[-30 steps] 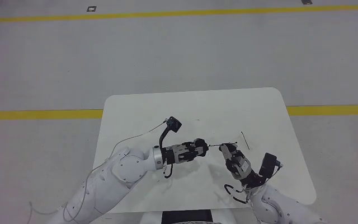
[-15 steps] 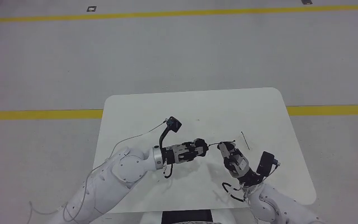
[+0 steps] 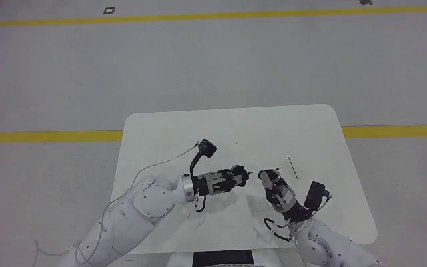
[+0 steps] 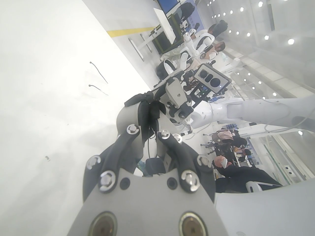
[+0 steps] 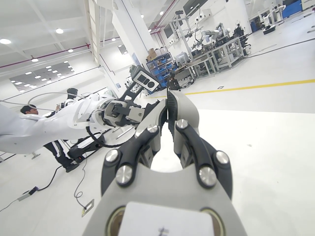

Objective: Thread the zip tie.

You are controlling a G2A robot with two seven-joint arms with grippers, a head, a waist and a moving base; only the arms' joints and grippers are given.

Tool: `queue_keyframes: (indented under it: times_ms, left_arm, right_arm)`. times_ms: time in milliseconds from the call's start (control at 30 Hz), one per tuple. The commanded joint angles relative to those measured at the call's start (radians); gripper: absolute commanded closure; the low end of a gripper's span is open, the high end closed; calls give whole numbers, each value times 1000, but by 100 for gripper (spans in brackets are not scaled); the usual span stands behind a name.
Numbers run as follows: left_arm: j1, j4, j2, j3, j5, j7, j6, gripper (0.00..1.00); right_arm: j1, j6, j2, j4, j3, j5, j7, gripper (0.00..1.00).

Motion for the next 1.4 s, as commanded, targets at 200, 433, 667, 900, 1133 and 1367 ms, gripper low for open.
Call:
queue_keyframes:
  times_ms: [200, 433, 667, 900, 1133, 1367]
  left_arm:
    - [0, 0, 0, 0, 0, 0, 0, 100]
    - [0, 0, 0, 0, 0, 0, 0, 100]
    - [0, 0, 0, 0, 0, 0, 0, 100]
    - [0, 0, 0, 0, 0, 0, 0, 100]
    - [0, 0, 0, 0, 0, 0, 0, 100]
    - [0, 0, 0, 0, 0, 0, 0, 100]
  right_arm:
    - [-4, 0, -3, -2, -6, 12, -11, 100]
    - [2, 0, -4, -1, -31, 53, -18, 100]
    - [22, 0, 0, 10, -68, 100, -32, 100]
    - [53, 0, 5, 23, -113, 137, -25, 100]
    - [82, 0, 9, 36, -151, 149, -42, 100]
    - [105, 0, 15, 41, -183, 148, -71, 100]
